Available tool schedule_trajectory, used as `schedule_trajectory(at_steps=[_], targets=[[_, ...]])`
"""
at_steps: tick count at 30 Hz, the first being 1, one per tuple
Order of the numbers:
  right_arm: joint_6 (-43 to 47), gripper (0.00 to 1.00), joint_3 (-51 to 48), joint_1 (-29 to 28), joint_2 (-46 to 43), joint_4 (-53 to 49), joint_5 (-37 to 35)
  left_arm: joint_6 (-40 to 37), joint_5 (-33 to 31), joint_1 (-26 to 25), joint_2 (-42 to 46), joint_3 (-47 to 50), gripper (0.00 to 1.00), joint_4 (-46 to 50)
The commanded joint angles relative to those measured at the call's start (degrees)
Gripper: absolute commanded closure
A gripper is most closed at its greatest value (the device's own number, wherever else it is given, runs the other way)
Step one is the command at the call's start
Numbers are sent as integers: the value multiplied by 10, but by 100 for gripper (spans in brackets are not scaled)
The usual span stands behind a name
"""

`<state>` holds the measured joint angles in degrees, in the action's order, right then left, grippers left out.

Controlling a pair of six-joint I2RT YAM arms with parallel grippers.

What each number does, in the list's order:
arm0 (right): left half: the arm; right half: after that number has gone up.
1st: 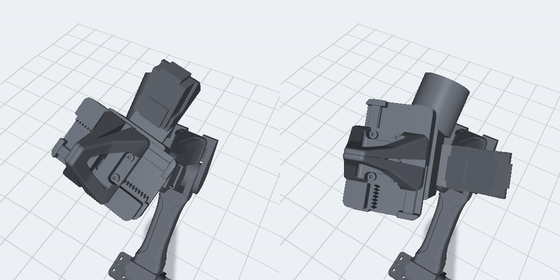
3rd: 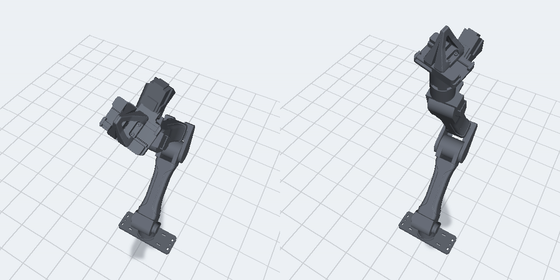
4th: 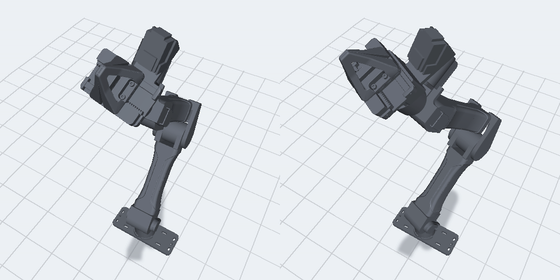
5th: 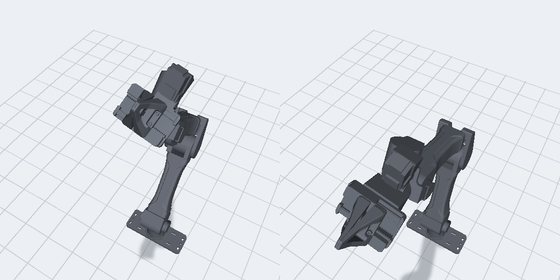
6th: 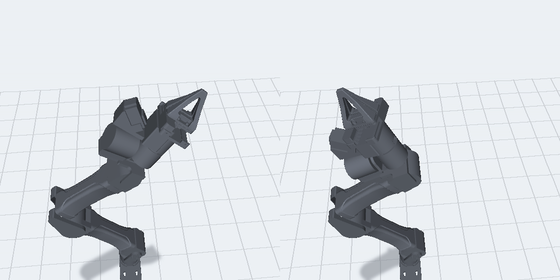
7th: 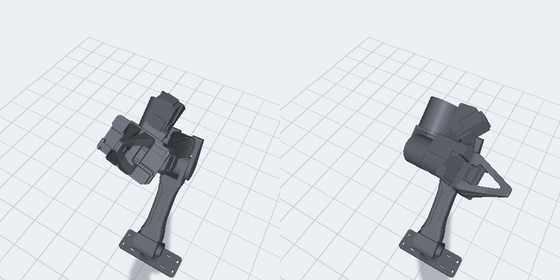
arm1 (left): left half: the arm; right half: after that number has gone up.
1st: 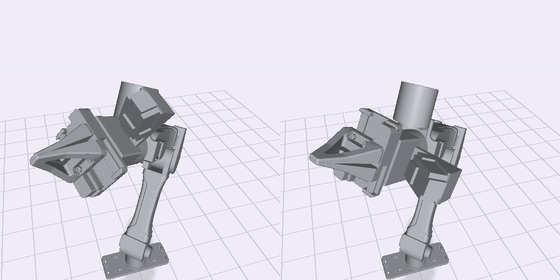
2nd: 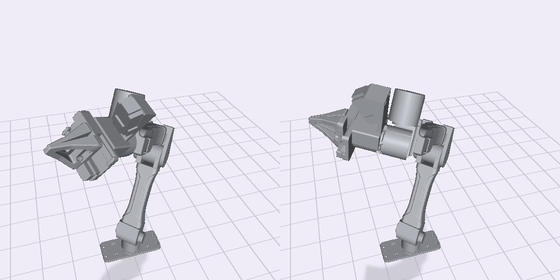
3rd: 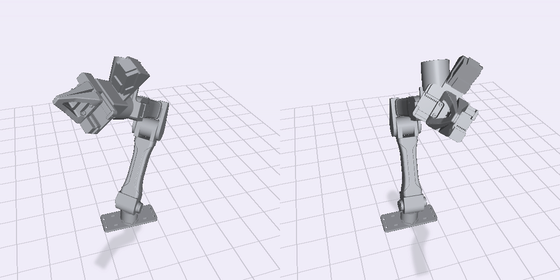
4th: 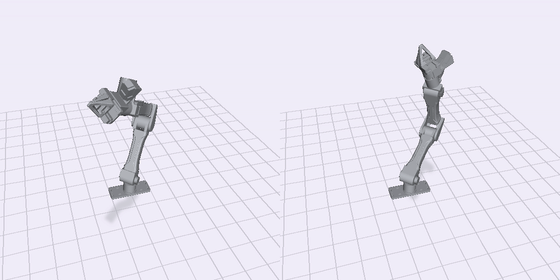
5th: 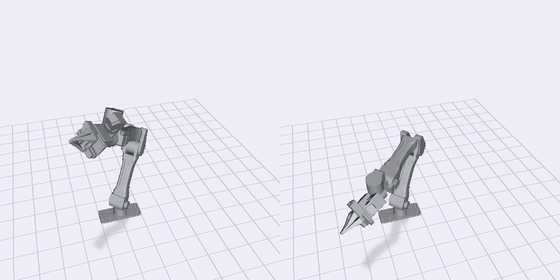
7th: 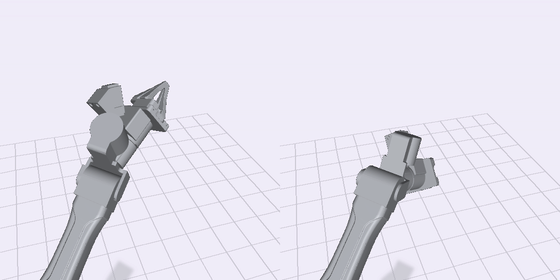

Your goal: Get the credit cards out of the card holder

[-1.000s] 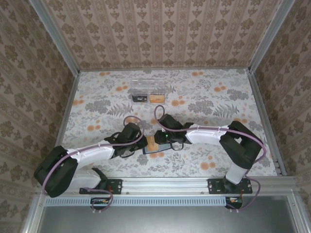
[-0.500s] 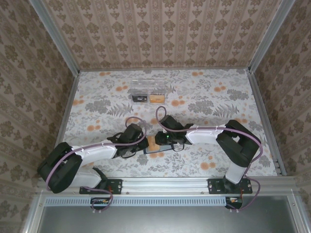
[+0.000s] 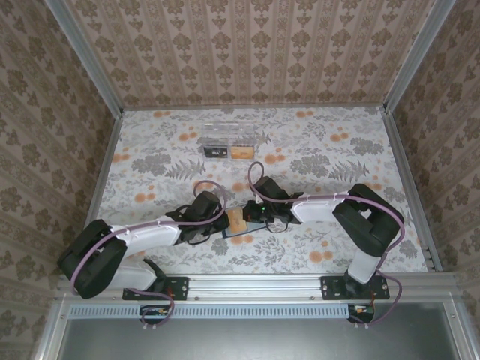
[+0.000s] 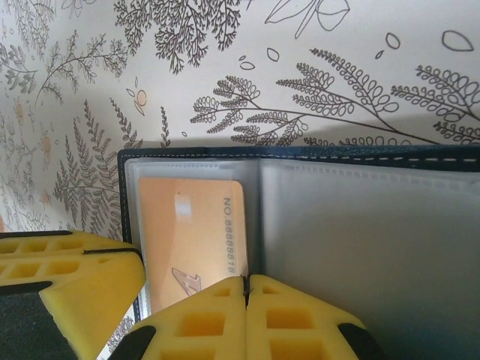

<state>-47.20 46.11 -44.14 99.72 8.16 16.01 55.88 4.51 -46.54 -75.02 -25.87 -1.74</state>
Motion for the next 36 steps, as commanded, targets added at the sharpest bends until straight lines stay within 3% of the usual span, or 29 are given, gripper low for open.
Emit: schedule_trajectory(at_steps=[1,21,28,36], targets=[[-13,100,-19,3,6,5,10,6,-13,-6,-7,0,94,47],[-7,100,-64,35,-46,0,-7,-2,-27,1,17,2,96,80],[-10,100,-57,30,-32,15,11,-18,-33,-8,49,-32,84,107],[-11,100,-50,24,-20,20,14,-40,-30,-23,22,-78,80,102]])
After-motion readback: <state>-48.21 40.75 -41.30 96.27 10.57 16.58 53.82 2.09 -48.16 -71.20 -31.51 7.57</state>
